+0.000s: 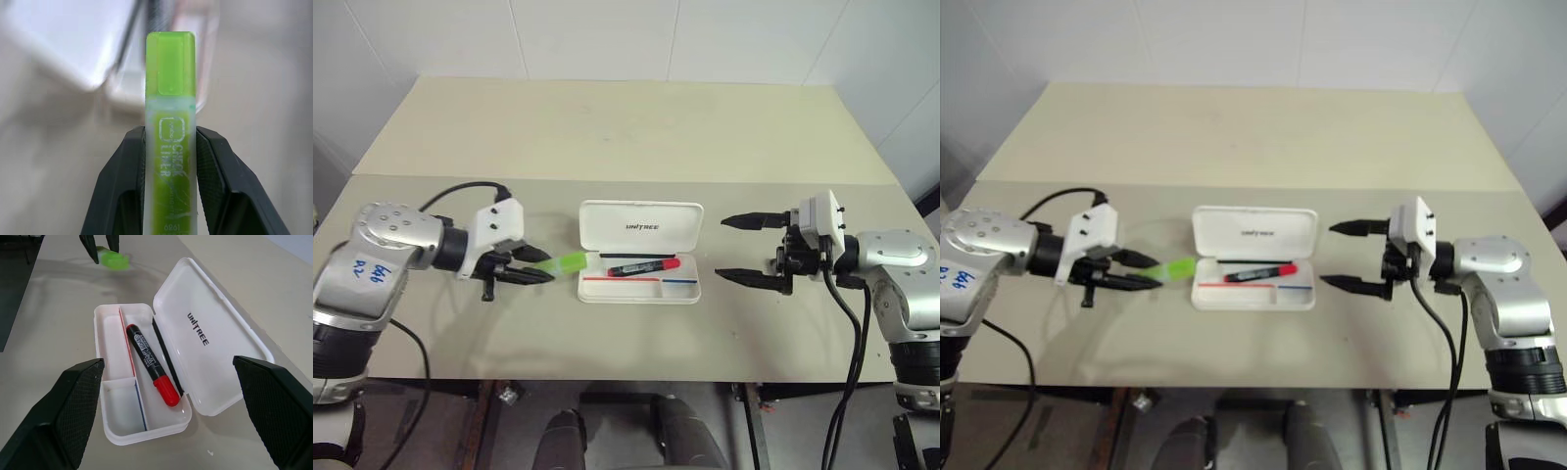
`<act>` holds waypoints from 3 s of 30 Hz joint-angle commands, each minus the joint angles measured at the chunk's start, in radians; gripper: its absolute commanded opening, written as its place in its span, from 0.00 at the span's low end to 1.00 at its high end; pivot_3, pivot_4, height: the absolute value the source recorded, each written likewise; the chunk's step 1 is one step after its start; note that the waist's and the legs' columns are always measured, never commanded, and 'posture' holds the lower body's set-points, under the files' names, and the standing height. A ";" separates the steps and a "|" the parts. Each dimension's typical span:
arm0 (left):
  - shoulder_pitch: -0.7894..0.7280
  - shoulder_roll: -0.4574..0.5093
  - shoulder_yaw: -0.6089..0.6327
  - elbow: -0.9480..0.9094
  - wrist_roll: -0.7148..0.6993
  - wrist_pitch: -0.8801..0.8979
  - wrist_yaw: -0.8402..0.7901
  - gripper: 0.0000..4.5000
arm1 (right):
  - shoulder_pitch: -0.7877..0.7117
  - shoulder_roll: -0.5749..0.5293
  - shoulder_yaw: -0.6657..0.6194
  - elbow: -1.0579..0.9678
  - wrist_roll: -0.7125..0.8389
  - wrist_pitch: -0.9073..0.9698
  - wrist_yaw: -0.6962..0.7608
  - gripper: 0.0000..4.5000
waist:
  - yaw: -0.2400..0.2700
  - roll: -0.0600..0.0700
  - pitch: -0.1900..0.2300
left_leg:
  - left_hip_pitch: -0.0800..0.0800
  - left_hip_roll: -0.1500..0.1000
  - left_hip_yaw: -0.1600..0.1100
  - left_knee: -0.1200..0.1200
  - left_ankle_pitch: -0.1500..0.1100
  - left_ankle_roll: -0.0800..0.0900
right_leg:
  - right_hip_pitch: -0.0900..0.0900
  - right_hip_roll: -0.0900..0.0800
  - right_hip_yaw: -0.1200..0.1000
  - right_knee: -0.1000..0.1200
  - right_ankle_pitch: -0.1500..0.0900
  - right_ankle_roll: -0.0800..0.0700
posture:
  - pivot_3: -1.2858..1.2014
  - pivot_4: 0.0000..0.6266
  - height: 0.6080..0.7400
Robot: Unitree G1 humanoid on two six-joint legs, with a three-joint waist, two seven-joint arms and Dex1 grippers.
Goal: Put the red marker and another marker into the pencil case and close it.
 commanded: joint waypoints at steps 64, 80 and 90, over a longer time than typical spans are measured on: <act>-0.269 -0.431 0.064 0.299 -0.093 -0.328 -0.045 0.99 | 0.198 -0.130 -0.121 -0.232 -0.061 0.518 -0.573 1.00 | 0.011 0.000 0.000 | 0.000 -0.001 -0.002 0.002 0.001 0.000 | 0.002 0.001 0.002 -0.001 0.002 0.003 | 0.52 0.24 1.00; -0.245 -0.299 0.201 0.297 -0.185 -0.369 -0.098 0.99 | 0.102 -0.075 -0.015 0.002 -0.218 0.575 -0.695 1.00 | 0.003 0.000 0.000 | 0.000 -0.001 -0.001 0.002 0.001 0.000 | 0.002 0.001 0.002 -0.001 0.002 0.004 | 0.52 0.24 1.00; -0.238 -0.279 0.210 0.287 -0.198 -0.370 -0.091 1.00 | 0.088 -0.094 0.024 -0.002 -0.209 0.663 -0.638 0.63 | 0.002 -0.001 -0.001 | 0.000 -0.001 -0.001 0.003 0.001 0.001 | 0.003 0.001 0.002 -0.001 0.003 0.004 | 0.52 0.24 1.00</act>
